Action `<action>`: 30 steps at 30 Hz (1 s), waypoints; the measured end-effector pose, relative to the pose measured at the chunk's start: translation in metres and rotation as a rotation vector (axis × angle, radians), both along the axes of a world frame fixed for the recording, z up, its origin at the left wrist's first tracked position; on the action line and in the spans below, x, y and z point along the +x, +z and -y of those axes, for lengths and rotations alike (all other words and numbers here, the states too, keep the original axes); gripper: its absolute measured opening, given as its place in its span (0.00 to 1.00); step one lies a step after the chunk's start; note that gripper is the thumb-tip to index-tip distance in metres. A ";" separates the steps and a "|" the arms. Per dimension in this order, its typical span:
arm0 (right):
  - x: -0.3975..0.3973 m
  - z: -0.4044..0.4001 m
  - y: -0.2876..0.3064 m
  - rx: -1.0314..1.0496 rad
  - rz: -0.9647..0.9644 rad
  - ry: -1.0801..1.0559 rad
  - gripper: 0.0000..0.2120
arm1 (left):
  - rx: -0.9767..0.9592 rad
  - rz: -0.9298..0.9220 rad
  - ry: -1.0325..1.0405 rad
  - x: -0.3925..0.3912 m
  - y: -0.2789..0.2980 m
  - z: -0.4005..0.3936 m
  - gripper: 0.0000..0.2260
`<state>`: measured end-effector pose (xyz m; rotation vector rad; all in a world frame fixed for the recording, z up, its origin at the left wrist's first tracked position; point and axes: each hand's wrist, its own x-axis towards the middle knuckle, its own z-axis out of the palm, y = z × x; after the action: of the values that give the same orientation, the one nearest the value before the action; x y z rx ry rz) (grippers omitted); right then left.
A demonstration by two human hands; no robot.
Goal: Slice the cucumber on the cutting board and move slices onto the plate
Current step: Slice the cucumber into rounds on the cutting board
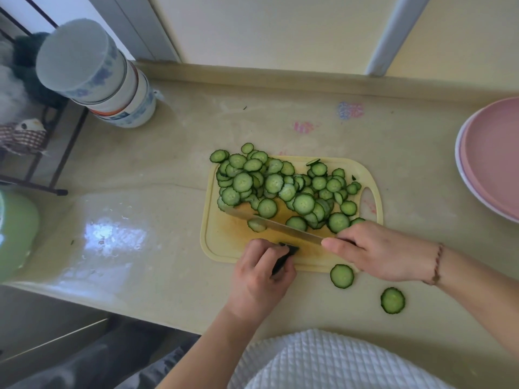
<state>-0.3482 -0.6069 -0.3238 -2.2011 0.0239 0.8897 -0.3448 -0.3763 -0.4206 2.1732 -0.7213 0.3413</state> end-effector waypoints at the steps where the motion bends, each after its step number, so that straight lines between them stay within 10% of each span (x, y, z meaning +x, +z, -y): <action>1: -0.001 0.002 0.002 -0.001 -0.003 -0.007 0.29 | 0.011 -0.006 0.008 0.000 0.000 -0.001 0.05; 30: 0.000 -0.013 -0.004 -0.027 0.033 0.090 0.30 | -0.036 -0.049 0.016 -0.004 0.001 0.000 0.07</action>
<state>-0.3478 -0.5937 -0.3277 -2.2568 -0.0801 0.9065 -0.3483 -0.3766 -0.4194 2.1471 -0.6663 0.3053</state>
